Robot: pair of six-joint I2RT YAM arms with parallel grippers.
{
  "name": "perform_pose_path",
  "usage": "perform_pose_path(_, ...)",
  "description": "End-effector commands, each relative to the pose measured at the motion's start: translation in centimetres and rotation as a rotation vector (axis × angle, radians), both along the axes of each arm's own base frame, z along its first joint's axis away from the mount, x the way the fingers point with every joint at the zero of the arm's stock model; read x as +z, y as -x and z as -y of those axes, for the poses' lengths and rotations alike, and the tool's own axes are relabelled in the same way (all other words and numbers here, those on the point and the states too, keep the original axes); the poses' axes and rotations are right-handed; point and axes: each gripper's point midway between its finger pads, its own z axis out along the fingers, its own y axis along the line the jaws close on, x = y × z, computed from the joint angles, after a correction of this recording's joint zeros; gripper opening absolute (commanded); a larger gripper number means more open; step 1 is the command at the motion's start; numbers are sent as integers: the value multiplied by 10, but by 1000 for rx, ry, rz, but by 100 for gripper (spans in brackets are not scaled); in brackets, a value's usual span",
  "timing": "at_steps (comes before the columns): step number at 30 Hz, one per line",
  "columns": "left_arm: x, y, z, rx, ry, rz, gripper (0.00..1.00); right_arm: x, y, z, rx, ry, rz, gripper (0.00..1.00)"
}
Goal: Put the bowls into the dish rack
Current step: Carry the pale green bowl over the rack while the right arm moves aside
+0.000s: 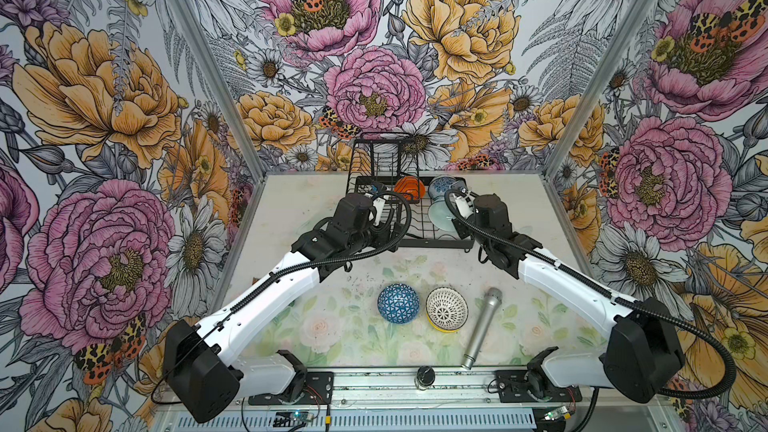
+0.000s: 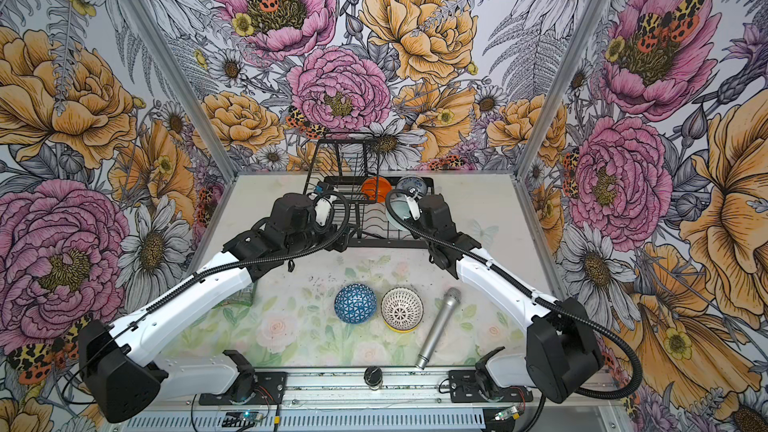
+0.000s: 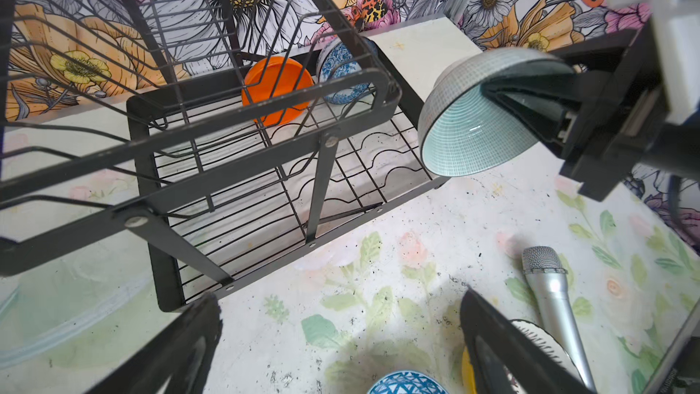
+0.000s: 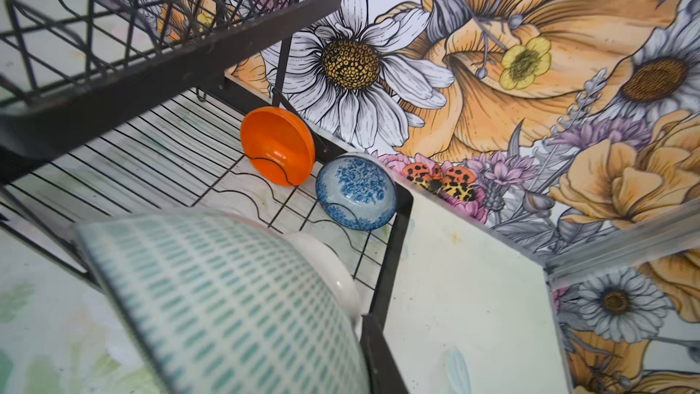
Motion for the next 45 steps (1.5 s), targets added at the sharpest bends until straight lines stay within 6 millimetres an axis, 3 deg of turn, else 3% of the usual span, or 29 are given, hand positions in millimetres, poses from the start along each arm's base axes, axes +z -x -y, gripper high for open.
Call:
perform_pose_path(1, 14, -2, 6, -56, 23, 11, 99, 70, -10, 8, -9, 139, 413, 0)
perform_pose_path(7, 12, -9, 3, -39, 17, 10, 99, 57, -25, 12, -46, 351, 512, 0)
perform_pose_path(14, 7, -11, 1, -35, 24, -1, 99, 31, -51, 7, -46, 499, 511, 0)
perform_pose_path(18, 7, -10, 1, -42, 36, -11, 99, 18, -70, 13, -60, 582, 504, 0)
perform_pose_path(24, 4, -9, -2, -36, 40, -22, 99, 5, -90, 2, -9, 590, 484, 0)
perform_pose_path(30, 5, -9, -3, -32, 42, -24, 99, -13, -109, -21, 64, 529, 459, 0)
perform_pose_path(45, 4, -12, -5, -26, 36, -30, 99, -51, -142, -52, 157, 499, 407, 0)
